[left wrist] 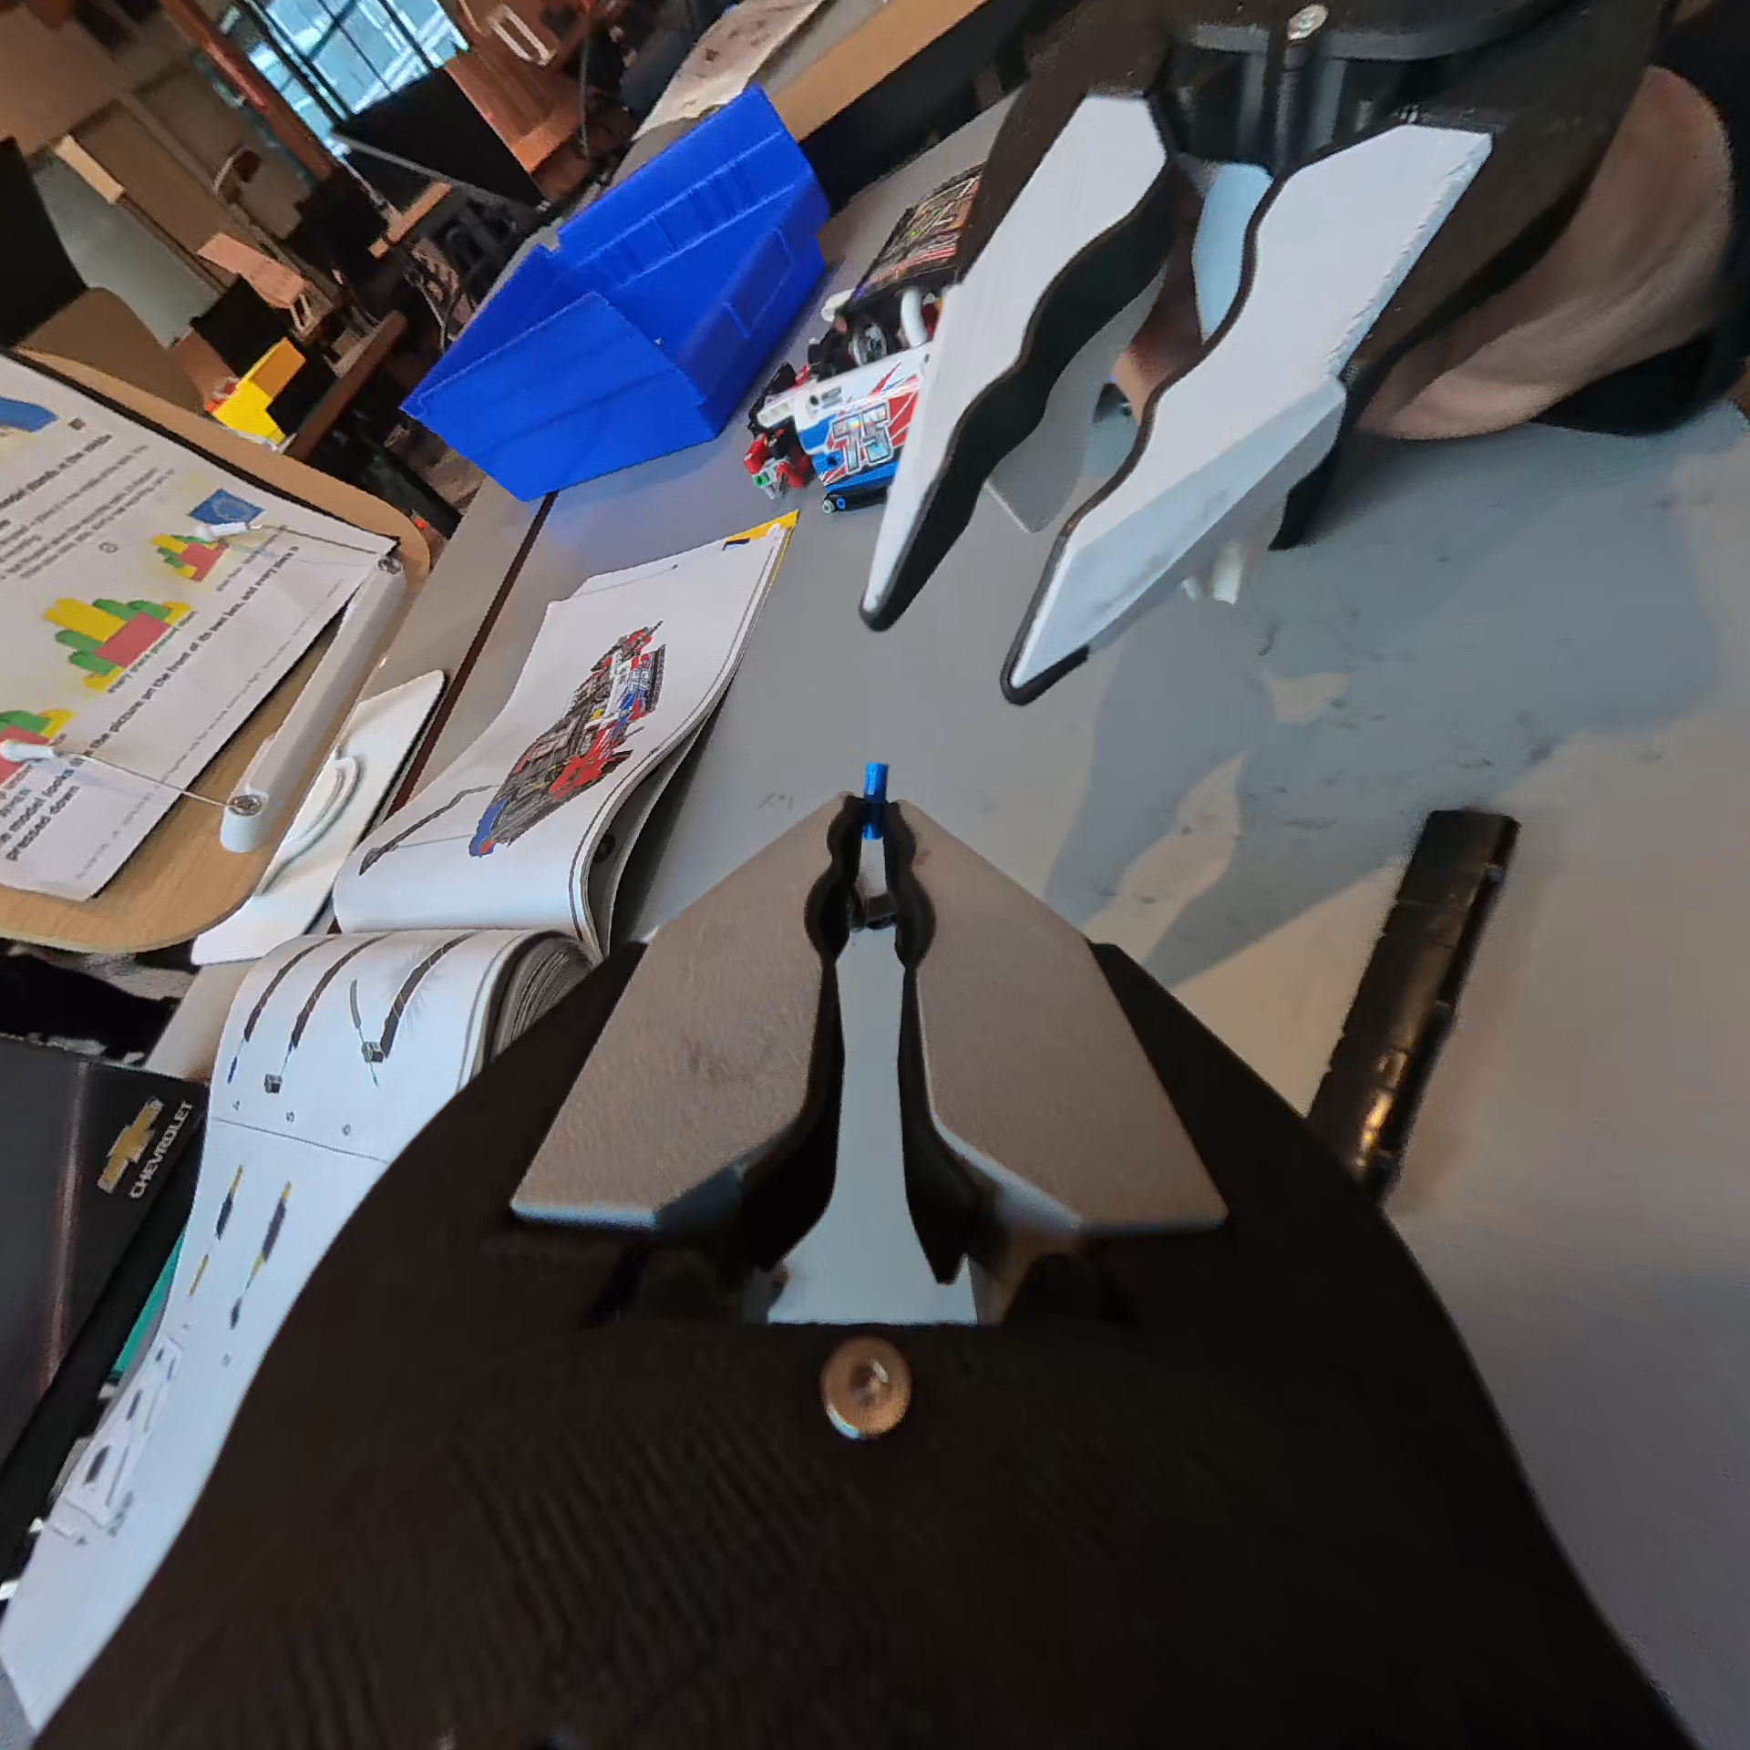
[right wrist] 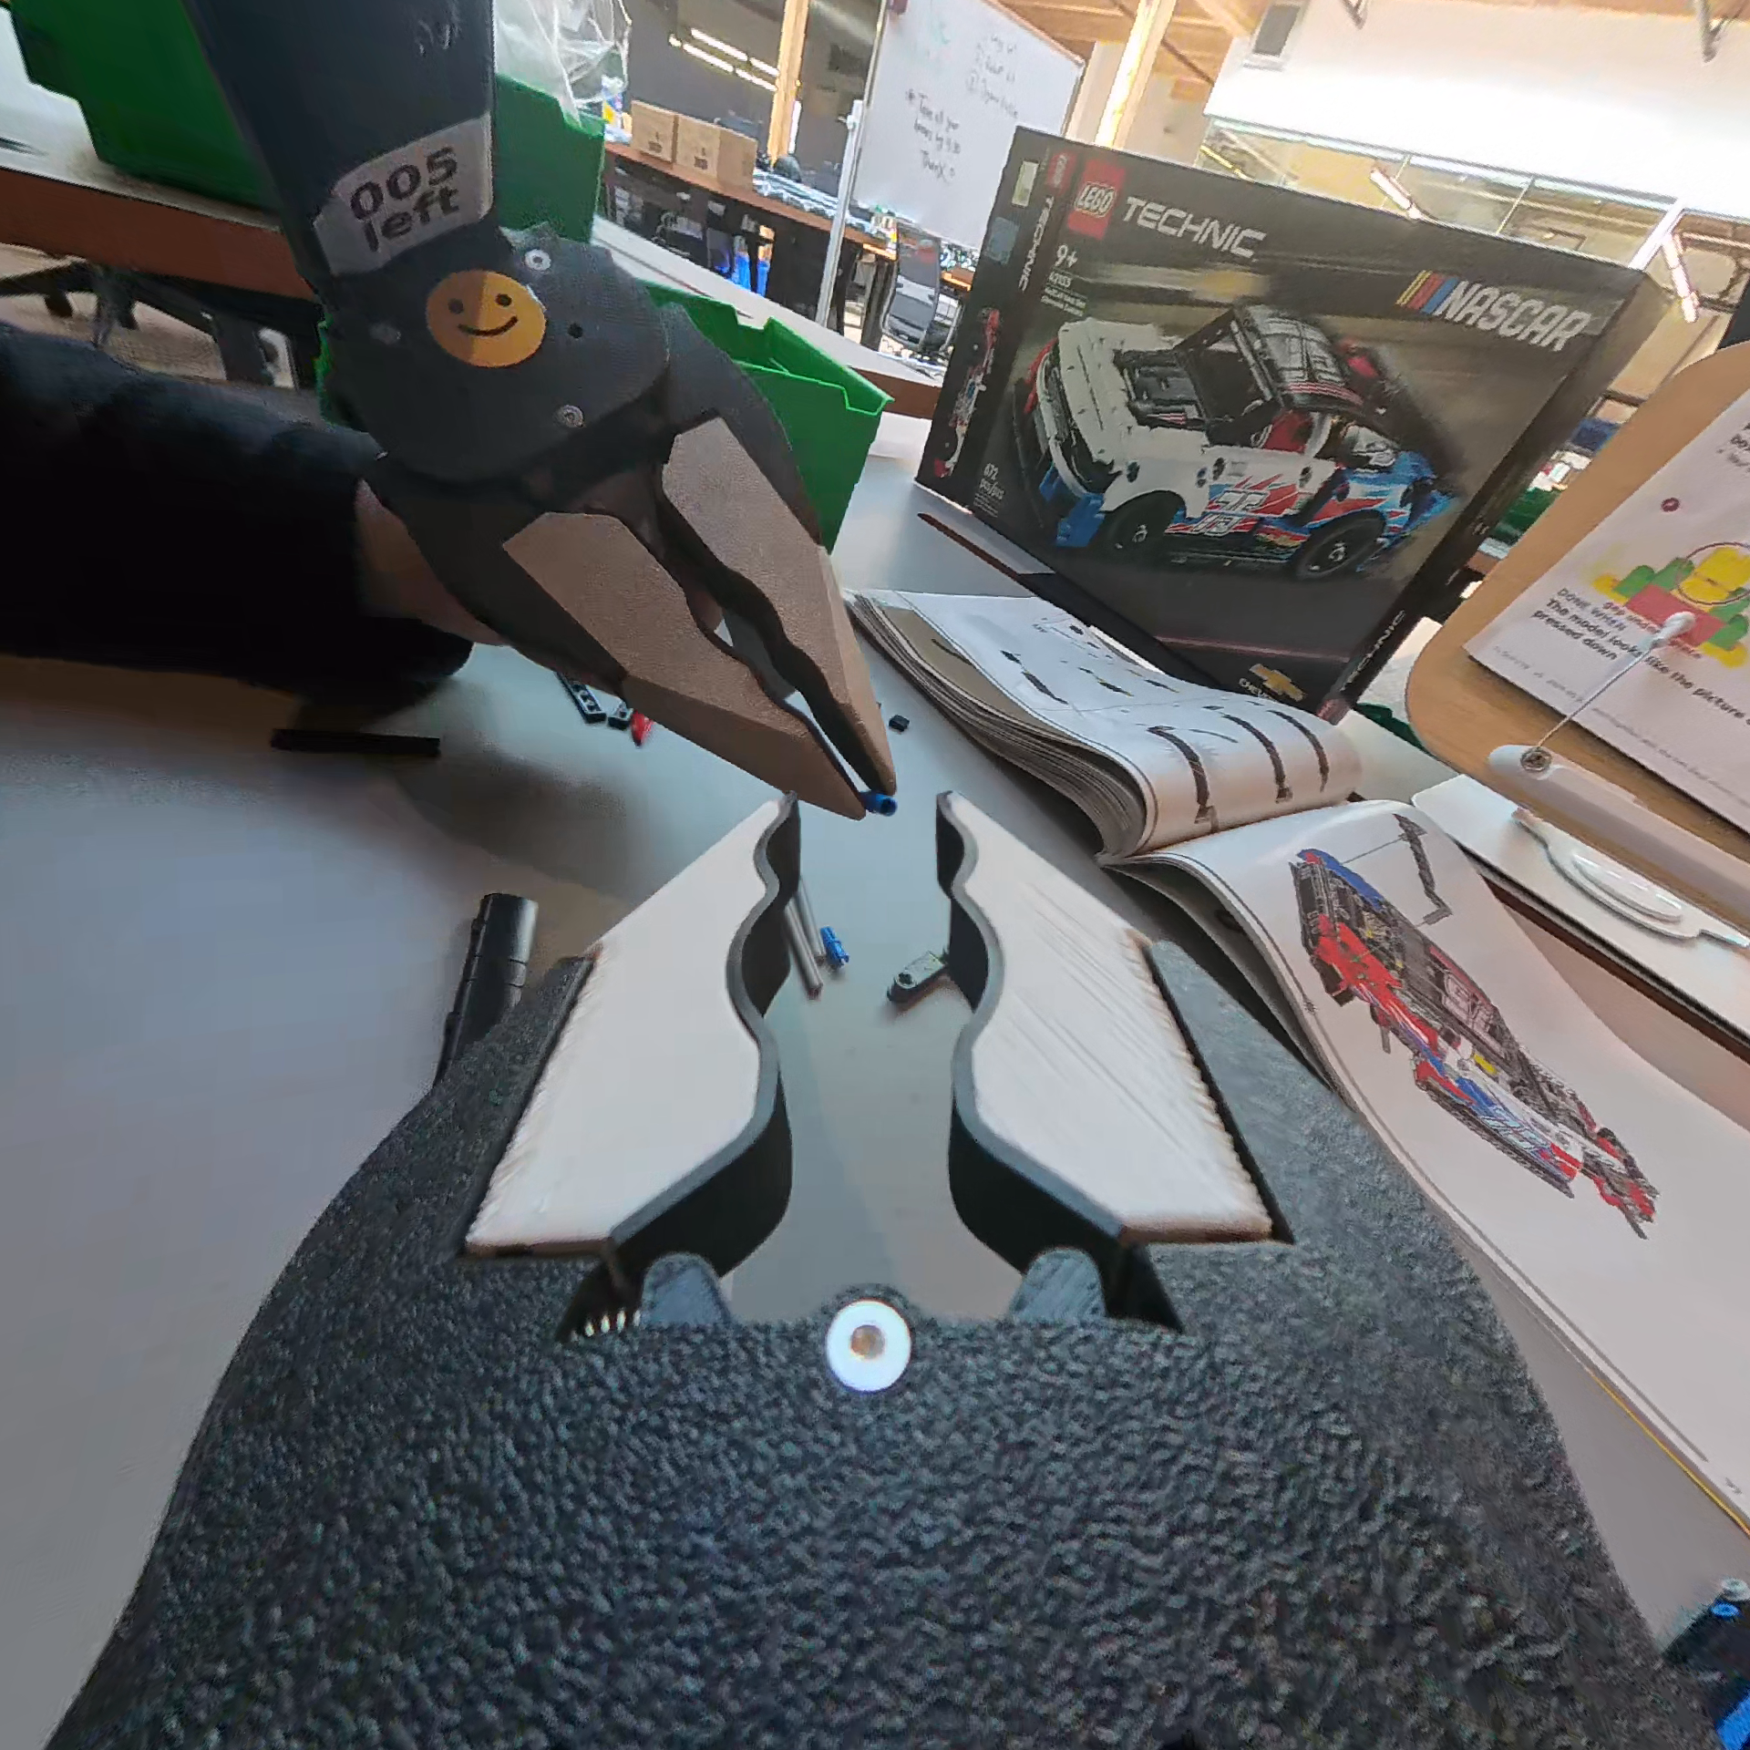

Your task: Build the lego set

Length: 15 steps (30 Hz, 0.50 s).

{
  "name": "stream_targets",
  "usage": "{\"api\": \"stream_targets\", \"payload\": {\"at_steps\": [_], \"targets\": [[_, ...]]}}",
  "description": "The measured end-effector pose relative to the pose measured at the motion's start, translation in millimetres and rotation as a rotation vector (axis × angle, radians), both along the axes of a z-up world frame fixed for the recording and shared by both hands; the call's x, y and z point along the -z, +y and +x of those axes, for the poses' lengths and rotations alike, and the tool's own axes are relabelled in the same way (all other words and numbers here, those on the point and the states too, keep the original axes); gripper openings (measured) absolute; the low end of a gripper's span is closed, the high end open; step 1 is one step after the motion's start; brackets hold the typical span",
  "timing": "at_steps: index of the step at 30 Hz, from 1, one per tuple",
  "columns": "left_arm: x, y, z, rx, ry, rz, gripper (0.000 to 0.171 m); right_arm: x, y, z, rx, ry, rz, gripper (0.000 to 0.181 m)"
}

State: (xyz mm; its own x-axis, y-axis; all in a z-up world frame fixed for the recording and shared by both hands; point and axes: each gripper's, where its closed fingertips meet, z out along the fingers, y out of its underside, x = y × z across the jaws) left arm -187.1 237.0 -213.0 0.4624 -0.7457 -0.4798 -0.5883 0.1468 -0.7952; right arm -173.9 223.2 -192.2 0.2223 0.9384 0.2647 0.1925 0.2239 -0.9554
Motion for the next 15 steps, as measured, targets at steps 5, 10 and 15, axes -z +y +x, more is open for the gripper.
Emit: {"api": "stream_targets", "payload": {"at_steps": [5,10,15], "targets": [[3.0,6.7,-9.4,-0.051,-0.071,-0.021,0.001,3.0,0.1,-4.1,-0.005,-0.018,0.007,0.027],[-2.0,18.3,-28.5,-0.144,-0.091,0.014,0.001,3.4,3.5,-17.8,-0.021,-0.016,-0.022,0.025],[6.5,23.4,-32.9,-0.179,-0.098,-0.024,0.001,4.8,10.4,-28.4,-0.024,-0.023,-0.045,0.025]]}}
